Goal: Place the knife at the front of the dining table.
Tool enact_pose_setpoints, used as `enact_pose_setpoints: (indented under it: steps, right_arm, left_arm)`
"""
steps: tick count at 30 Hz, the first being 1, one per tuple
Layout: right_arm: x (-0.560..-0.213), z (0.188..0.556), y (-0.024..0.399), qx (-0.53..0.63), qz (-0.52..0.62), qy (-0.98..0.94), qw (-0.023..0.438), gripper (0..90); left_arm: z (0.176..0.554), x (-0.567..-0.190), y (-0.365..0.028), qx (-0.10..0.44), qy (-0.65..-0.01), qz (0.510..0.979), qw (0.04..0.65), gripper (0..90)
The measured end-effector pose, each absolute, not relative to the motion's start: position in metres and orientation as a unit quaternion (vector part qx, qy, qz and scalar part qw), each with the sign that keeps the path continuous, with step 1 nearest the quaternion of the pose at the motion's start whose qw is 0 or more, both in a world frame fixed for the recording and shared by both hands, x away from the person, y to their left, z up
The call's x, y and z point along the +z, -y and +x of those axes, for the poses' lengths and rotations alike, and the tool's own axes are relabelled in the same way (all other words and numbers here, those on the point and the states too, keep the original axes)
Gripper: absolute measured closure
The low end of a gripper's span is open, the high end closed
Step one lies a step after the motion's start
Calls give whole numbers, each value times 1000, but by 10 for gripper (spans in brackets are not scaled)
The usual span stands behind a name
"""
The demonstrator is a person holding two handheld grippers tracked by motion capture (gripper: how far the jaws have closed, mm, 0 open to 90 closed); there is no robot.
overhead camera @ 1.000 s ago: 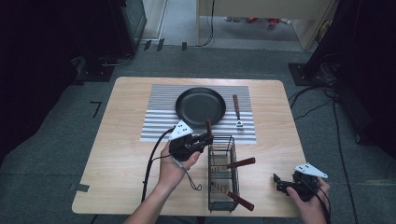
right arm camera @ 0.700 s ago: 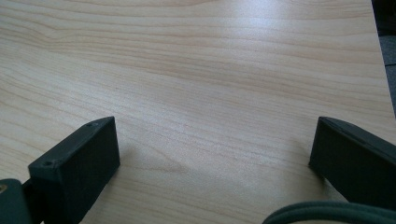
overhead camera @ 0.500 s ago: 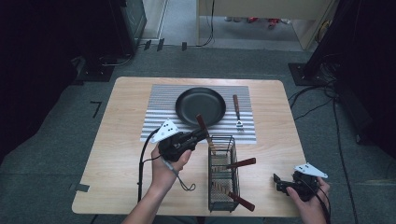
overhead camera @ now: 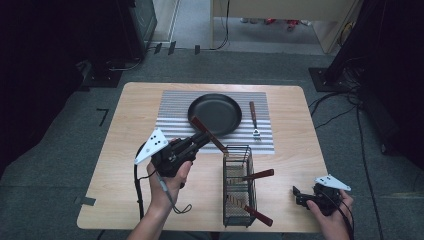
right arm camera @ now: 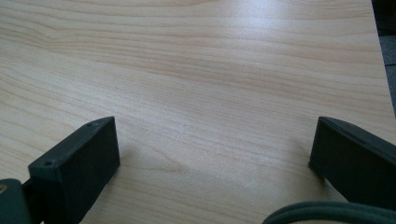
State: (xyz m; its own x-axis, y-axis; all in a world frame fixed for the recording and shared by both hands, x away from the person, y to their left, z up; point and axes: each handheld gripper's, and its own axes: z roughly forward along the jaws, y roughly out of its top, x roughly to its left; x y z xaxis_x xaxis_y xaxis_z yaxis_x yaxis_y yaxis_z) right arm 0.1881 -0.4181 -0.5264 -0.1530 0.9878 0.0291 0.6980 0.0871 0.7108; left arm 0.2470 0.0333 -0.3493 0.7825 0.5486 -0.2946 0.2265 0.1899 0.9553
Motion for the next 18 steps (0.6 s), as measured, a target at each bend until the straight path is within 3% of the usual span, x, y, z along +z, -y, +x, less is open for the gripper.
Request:
enact_pose_setpoints:
  steps: [10,18]
  right_arm:
    - [-526,188,418,301,604,-697,241,10]
    - [-526,188,418,301,604,-698,240,9]
  left_arm:
    - [251,-340,-67,155,-343,615,693,824]
    - [270,-353,-88,206,-417,641,610,823]
